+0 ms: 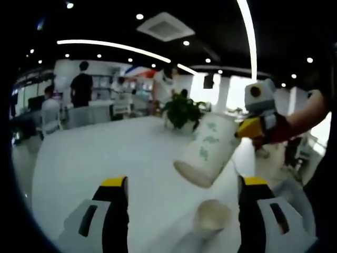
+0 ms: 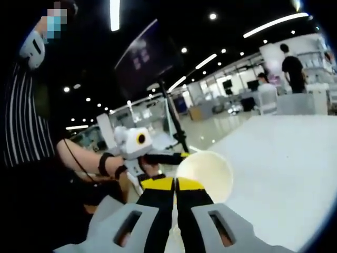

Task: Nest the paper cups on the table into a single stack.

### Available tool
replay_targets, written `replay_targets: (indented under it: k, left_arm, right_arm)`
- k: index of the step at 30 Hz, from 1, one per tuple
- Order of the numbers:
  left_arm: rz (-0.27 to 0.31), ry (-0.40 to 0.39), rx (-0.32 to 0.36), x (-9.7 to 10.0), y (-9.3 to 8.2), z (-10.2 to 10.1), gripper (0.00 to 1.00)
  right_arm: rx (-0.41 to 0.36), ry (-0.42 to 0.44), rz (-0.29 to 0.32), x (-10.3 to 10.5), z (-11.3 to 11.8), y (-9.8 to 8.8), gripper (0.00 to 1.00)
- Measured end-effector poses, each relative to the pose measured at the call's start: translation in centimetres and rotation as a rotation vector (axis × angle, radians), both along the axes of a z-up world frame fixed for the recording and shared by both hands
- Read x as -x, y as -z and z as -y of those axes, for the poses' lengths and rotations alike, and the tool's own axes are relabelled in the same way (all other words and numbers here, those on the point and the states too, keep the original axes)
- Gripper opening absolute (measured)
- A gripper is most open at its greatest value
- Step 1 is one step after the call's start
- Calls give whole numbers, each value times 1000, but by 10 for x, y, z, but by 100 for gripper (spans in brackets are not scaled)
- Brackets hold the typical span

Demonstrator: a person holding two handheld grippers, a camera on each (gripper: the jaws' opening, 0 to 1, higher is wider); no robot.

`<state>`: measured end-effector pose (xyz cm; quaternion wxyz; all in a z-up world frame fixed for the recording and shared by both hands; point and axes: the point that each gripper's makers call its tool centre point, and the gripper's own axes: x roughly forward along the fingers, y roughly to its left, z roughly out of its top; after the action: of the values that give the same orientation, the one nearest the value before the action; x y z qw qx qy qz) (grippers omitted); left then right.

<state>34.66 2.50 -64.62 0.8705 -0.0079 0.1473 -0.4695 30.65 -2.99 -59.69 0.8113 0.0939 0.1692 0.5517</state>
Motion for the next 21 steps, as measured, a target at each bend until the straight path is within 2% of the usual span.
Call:
replay_targets:
  k: [9, 15, 21]
  left_arm:
    - [40, -39, 7, -5, -3, -6, 98]
    - [69, -53, -3, -7, -5, -11, 98]
    - [61, -64, 0, -7, -4, -16, 98]
  right_arm:
    - [45, -3, 15, 1, 3, 4, 0]
    - [112, -31, 55, 5, 2, 4, 0]
    - [184, -84, 101, 16, -3, 5, 0]
